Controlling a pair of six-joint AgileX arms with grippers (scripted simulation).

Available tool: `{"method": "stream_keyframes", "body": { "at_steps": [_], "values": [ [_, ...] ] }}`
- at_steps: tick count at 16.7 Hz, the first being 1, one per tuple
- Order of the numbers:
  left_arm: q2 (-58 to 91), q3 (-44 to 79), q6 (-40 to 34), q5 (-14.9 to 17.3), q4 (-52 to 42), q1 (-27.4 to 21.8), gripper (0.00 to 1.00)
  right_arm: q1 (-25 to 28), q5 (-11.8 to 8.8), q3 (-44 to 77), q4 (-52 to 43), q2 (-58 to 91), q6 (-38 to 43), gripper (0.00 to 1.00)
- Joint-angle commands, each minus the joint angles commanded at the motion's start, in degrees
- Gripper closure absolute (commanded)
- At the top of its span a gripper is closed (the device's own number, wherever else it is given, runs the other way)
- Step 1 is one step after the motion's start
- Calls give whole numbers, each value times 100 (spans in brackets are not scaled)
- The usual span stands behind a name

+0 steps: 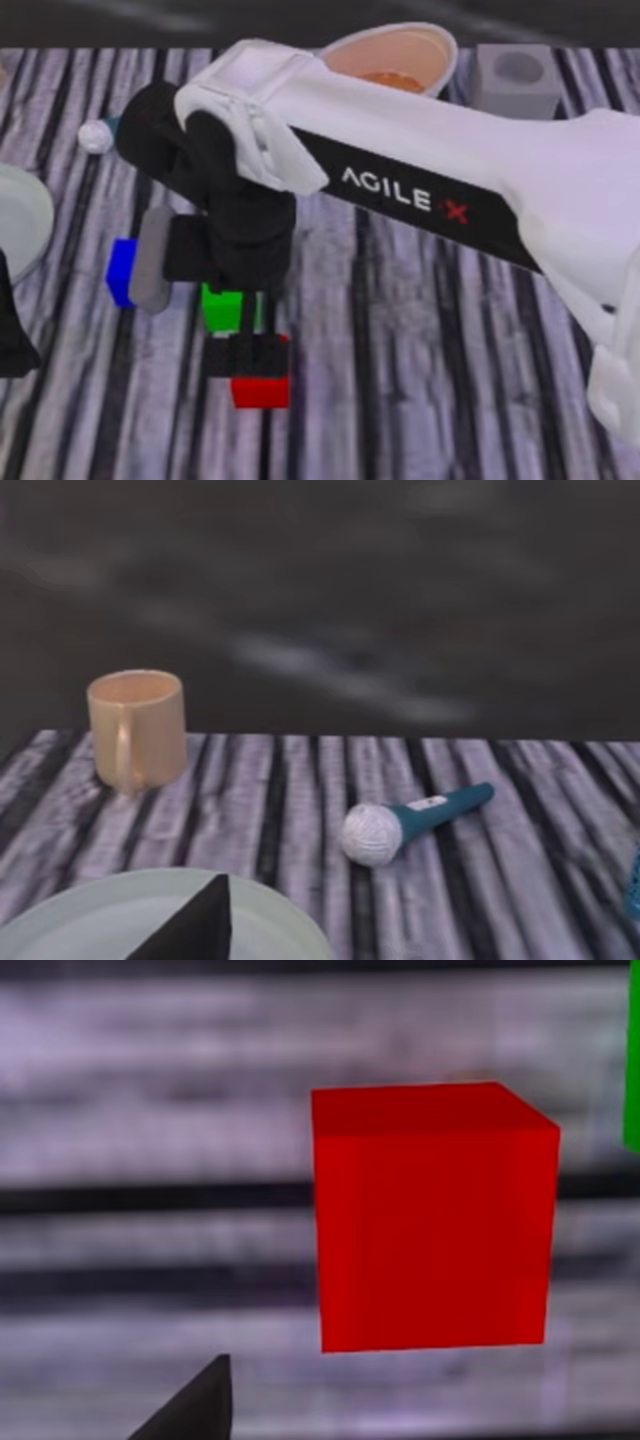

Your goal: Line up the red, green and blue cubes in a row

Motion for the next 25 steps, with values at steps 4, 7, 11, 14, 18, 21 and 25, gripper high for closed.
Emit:
{"method": "stream_keyframes", "body": {
  "at_steps": [4,7,11,14,18,21,25],
  "values": [
    [1115,1010,-343,-4,-676,-295,0,-564,-99,-1052,833,-1282,307,0],
    [2505,2085,-708,5,-1408,-625,0,-1217,-190,-2352,1732,-2851,699,0],
    [4832,3696,-1266,17,-2548,-1120,0,-2273,-289,-4597,3119,-5485,1379,0],
    [6601,4907,-1697,24,-3437,-1495,0,-3063,-309,-6489,4151,-7555,1907,0],
    [8605,6399,-2224,32,-4520,-1952,0,-3977,-248,-8917,5417,-9943,2525,0],
    [9843,7373,-2555,36,-5185,-2244,0,-4541,-156,-10433,6278,-11452,2908,0],
    [11065,8342,-2874,31,-5796,-2527,0,-5049,-25,-11834,7132,-12946,3263,0]
  ]
}}
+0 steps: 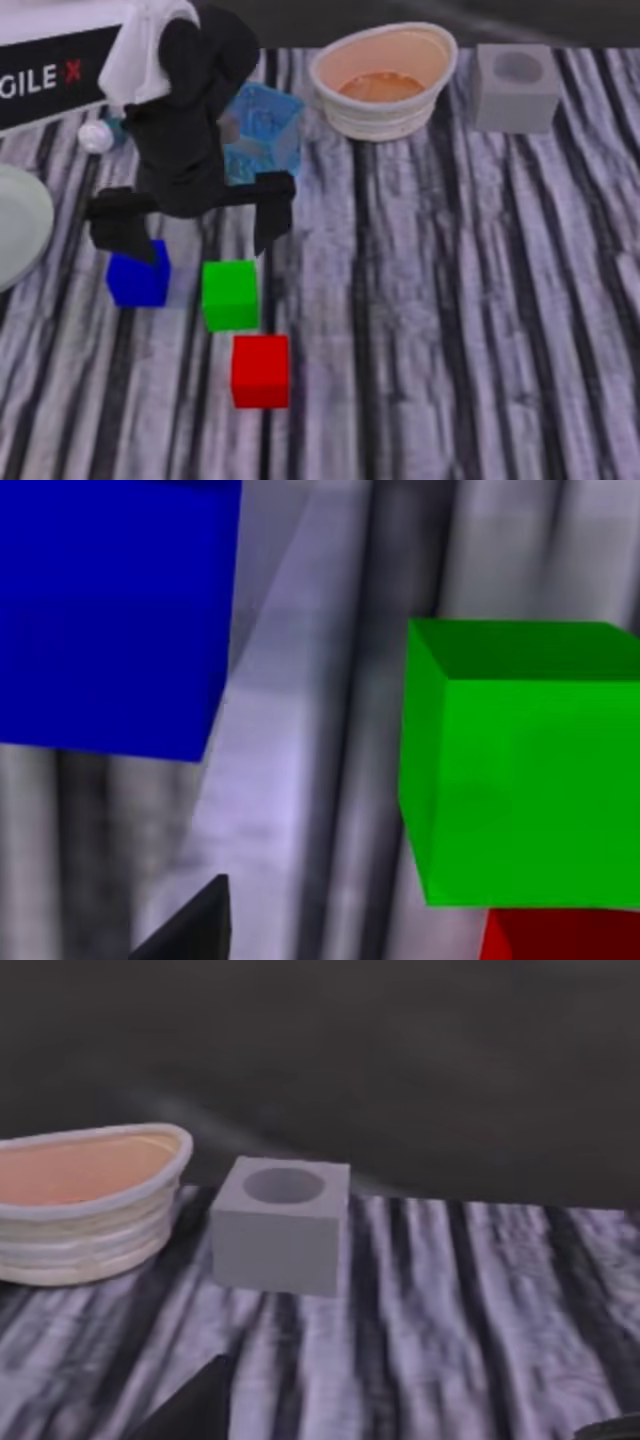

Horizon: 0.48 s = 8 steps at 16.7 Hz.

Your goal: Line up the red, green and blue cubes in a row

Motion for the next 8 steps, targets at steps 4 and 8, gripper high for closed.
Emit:
{"method": "stream_keyframes", "body": {
  "at_steps": [4,8],
  "values": [
    [450,414,-132,-8,-239,-115,0,-202,66,-526,361,-567,150,0],
    [450,414,-132,-8,-239,-115,0,-202,66,-526,361,-567,150,0]
  ]
}}
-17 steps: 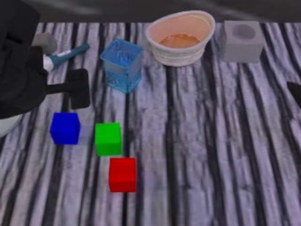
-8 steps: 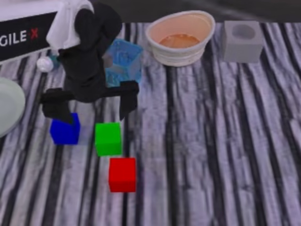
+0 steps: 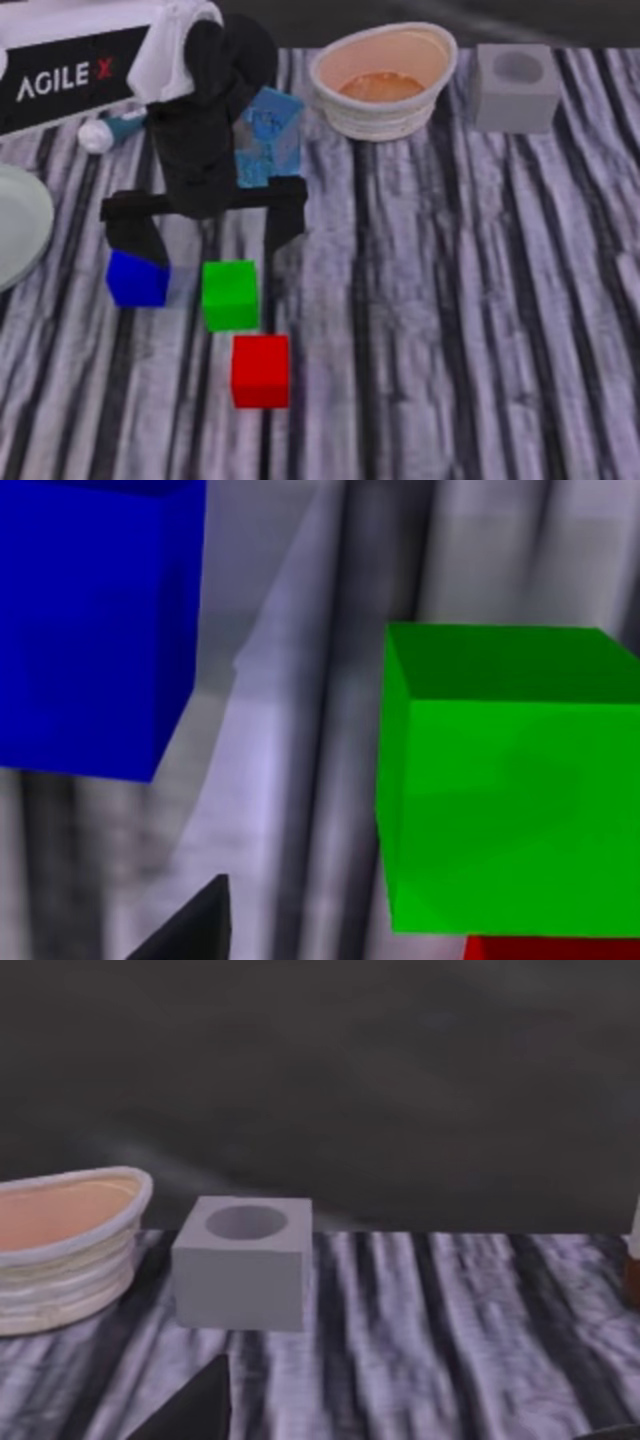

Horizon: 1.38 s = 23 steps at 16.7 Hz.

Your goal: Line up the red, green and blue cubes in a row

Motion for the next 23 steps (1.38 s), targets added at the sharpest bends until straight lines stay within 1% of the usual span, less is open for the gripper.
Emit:
{"method": "stream_keyframes", "body": {
  "at_steps": [2,4,10,15,23],
  "values": [
    [23,-5,2,1,18,19,0,0,0,0,0,0,0,0],
    [105,-146,14,1,230,12,0,0,0,0,0,0,0,0],
    [604,-856,18,5,1485,10,0,0,0,0,0,0,0,0],
    [655,-918,17,5,1573,8,0,0,0,0,0,0,0,0],
    [655,-918,17,5,1573,8,60,0,0,0,0,0,0,0]
  ]
}}
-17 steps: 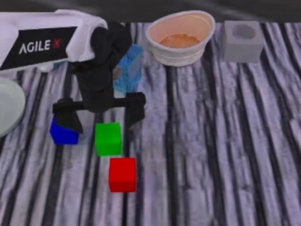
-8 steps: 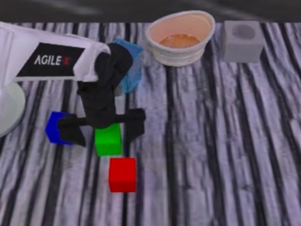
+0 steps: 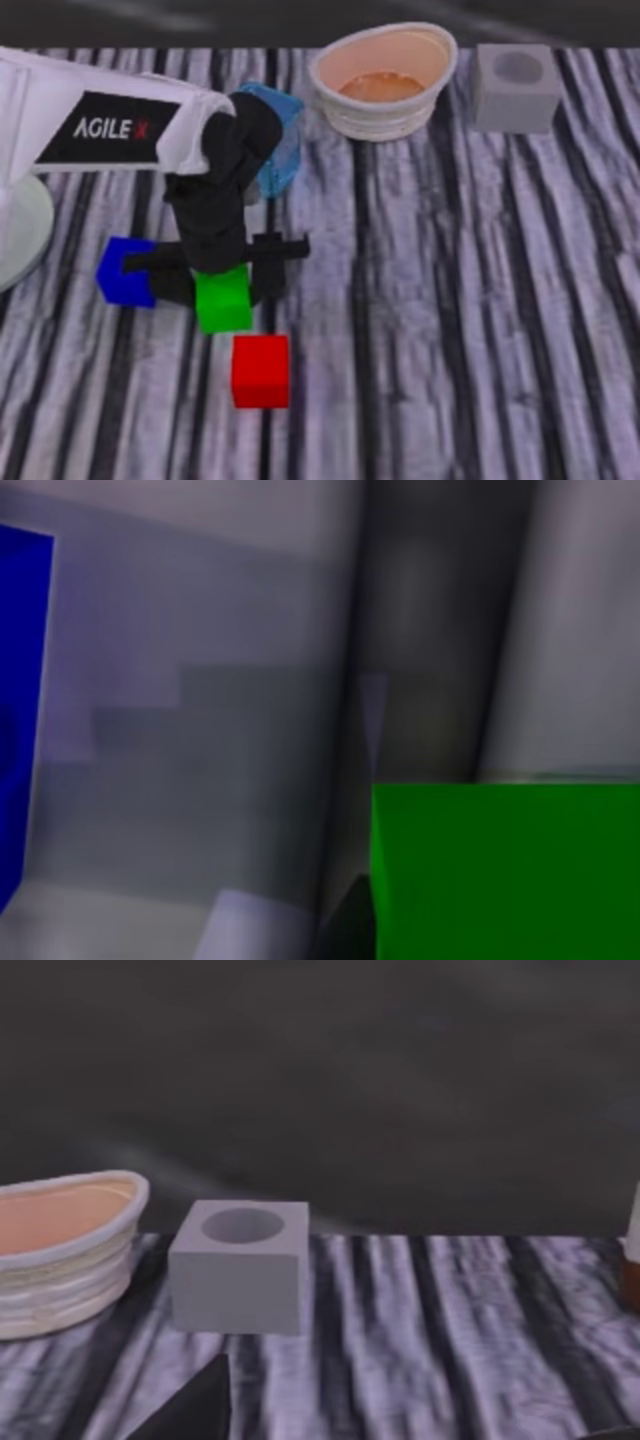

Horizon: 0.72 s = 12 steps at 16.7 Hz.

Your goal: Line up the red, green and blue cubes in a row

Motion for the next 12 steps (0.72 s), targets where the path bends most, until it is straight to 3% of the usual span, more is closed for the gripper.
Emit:
{"method": "stream_keyframes", "body": {
  "at_steps": [5,12],
  "values": [
    [0,0,0,0,0,0,98,0,0,0,0,0,0,0],
    [0,0,0,0,0,0,100,0,0,0,0,0,0,0]
  ]
}}
